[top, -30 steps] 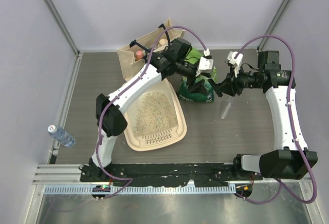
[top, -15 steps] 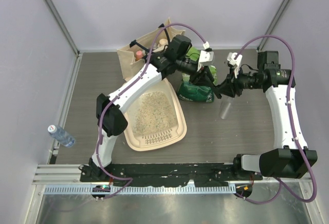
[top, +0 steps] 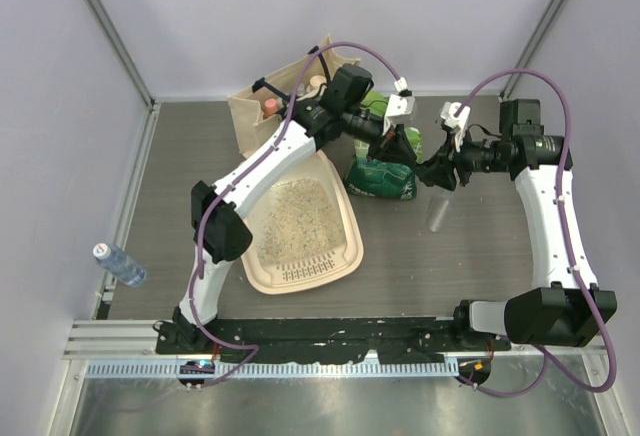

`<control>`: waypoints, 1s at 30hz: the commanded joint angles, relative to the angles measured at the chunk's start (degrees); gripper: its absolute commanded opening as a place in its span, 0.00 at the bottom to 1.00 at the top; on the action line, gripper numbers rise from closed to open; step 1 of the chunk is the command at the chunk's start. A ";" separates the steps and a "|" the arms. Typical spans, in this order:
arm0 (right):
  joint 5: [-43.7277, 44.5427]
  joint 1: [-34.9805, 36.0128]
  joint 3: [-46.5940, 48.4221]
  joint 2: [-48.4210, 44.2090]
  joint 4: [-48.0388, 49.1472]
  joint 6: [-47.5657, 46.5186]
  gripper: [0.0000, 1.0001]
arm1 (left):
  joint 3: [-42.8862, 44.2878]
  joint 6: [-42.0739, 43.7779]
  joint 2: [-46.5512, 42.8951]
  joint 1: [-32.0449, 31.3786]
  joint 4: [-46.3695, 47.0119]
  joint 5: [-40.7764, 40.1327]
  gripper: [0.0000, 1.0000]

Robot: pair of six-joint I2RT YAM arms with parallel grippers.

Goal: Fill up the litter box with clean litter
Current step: Pick up the clamp at the center of the board.

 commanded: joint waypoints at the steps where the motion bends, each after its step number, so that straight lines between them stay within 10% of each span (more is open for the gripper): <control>1: -0.06 0.27 -0.39 -1.18 0.30 -1.12 0.49 | 2.78 -1.33 0.53 0.66 0.15 1.80 0.00; 30: -1.81 0.54 -1.27 -0.92 2.67 -2.87 0.42 | 4.27 -0.37 1.40 0.66 -3.37 4.43 0.00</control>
